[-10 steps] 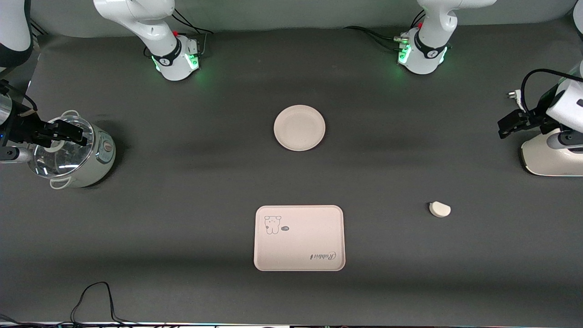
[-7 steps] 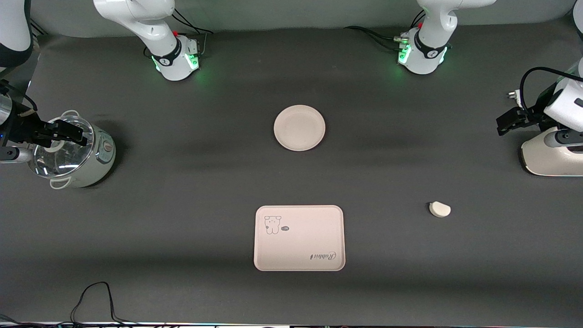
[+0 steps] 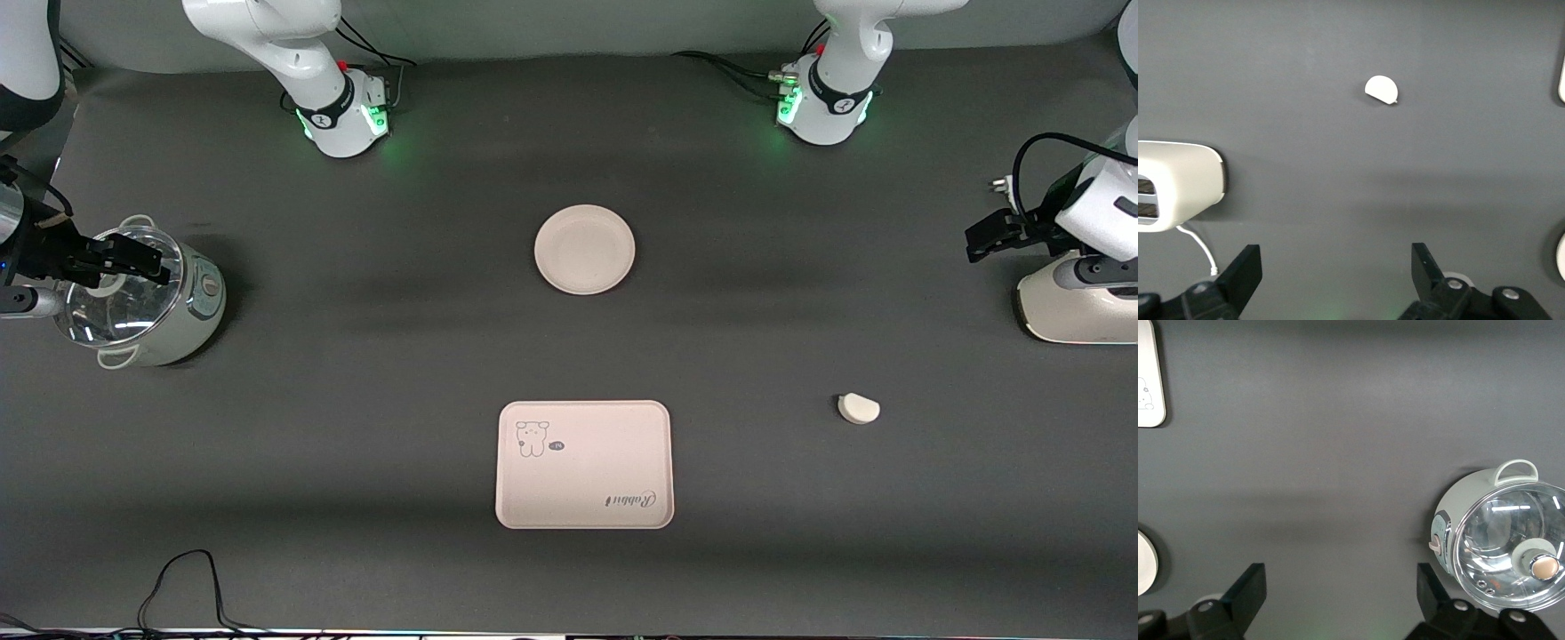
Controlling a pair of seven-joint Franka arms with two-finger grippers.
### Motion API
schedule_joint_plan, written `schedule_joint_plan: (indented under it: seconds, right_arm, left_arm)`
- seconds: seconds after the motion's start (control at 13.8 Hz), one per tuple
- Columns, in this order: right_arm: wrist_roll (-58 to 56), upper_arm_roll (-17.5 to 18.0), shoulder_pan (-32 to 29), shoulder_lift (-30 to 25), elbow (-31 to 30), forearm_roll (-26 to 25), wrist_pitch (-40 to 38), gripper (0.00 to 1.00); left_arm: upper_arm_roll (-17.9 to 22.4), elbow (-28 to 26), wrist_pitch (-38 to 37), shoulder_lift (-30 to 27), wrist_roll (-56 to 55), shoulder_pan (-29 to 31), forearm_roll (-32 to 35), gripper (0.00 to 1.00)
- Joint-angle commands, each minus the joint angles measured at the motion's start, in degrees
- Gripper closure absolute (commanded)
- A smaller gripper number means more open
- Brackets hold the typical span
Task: Place bun in plate and plate on tray
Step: 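Move the left gripper out from rest toward the white bun, then lower the left gripper over the white bun and grasp it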
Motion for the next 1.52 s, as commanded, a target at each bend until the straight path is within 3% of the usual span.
schedule_joint_plan:
  seconds: [0.0,1.01,1.45]
  right_arm:
    - [-1.44,0.14,-0.31,-0.91,-0.61,-1.2,0.03,0.0]
    - [-1.44,0.23,-0.31,-0.64,-0.52,-1.2,0.03,0.0]
    - [-1.09,0.23,-0.31,-0.38,-0.08,-1.11,-0.06,0.0]
  left_arm:
    - [-0.51,1.26,-0.84,1.01,1.38,0.67,-1.4,0.0]
    - [-0.42,0.73,27.97,29.12,-2.83,0.58,-1.75,0.0]
    - [-0.77,0.65,38.97,38.0,-5.65,-0.04,-1.93,0.0]
